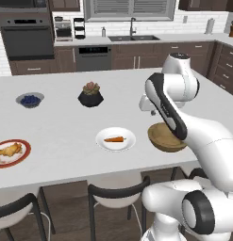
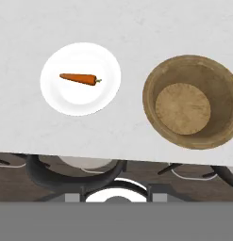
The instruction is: Pick the chicken drumstick and carrot from their plates and place them in the bowl. Then put the bowl in the fridge.
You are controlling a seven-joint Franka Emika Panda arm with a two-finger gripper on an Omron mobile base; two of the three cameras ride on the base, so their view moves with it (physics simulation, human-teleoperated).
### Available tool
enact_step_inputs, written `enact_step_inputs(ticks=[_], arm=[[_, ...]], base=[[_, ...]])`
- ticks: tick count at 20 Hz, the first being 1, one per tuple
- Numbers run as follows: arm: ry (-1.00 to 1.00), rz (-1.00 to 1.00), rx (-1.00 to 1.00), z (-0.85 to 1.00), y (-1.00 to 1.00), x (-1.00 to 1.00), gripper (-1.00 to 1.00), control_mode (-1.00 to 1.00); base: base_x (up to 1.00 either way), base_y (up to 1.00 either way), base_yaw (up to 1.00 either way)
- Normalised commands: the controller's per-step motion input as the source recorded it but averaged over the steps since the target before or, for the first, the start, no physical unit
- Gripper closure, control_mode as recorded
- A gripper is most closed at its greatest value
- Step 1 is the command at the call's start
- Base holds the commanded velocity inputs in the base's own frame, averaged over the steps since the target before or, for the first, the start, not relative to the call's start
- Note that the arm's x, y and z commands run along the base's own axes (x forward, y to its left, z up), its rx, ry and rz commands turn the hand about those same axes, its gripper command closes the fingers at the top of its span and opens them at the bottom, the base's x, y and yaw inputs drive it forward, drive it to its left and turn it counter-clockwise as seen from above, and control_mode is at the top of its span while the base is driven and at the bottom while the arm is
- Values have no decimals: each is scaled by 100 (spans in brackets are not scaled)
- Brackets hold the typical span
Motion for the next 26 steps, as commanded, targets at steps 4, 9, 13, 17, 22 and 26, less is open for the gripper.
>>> enact_step_inputs(ticks=[4, 9, 13, 17, 22, 26], arm=[[0, 0, 0, 0, 0, -27, -100, -100], [-6, 7, -5, -10, 20, -66, -100, -100], [1, 17, -9, -24, 47, -8, -100, -100], [16, 29, -3, -42, 33, 11, -100, -100], [12, 38, -3, -28, 47, 40, -100, -100], [31, 32, -8, -24, 35, 71, -100, -100]], base=[[0, 0, 0], [0, 0, 0], [0, 0, 0], [0, 0, 0], [0, 0, 0], [0, 0, 0]])
